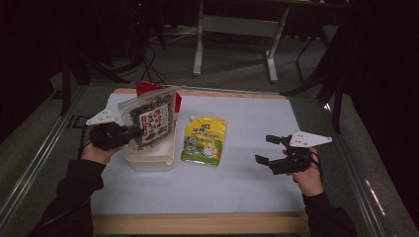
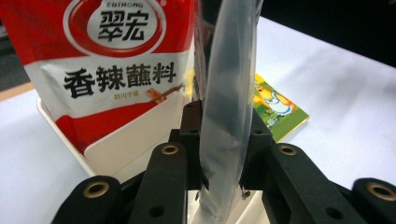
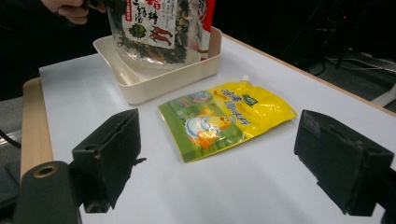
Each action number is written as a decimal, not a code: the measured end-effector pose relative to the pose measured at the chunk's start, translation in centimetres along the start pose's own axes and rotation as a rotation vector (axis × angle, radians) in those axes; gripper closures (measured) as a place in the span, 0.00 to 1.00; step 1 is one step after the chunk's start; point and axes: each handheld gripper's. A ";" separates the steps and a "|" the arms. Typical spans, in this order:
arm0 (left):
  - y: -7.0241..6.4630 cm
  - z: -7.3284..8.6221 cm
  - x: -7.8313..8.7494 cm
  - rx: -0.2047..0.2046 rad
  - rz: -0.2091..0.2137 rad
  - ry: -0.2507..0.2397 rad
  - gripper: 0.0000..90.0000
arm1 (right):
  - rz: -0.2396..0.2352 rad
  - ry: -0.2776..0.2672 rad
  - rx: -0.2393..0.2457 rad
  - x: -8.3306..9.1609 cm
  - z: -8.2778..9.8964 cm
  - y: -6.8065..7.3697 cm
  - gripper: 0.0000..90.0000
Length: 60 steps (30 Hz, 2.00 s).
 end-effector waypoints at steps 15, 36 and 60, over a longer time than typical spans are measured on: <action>2.7 4.7 -0.8 0.176 0.027 -0.087 0.85 | -0.003 0.010 0.008 -0.1 0.1 0.2 0.16; 1.3 4.2 -0.3 0.171 -0.185 -0.069 0.40 | -0.013 0.022 0.009 -0.1 0.0 0.4 0.16; -8.6 4.7 2.2 0.099 -0.153 -0.154 0.02 | -0.045 0.054 0.013 -1.1 0.3 0.5 0.21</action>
Point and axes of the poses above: each handheld gripper's, and its own axes: x roughly backward along the jaws, z roughly out of its underside, y roughly to its left, and after that the axes turned 1 degree about -z, right-handed
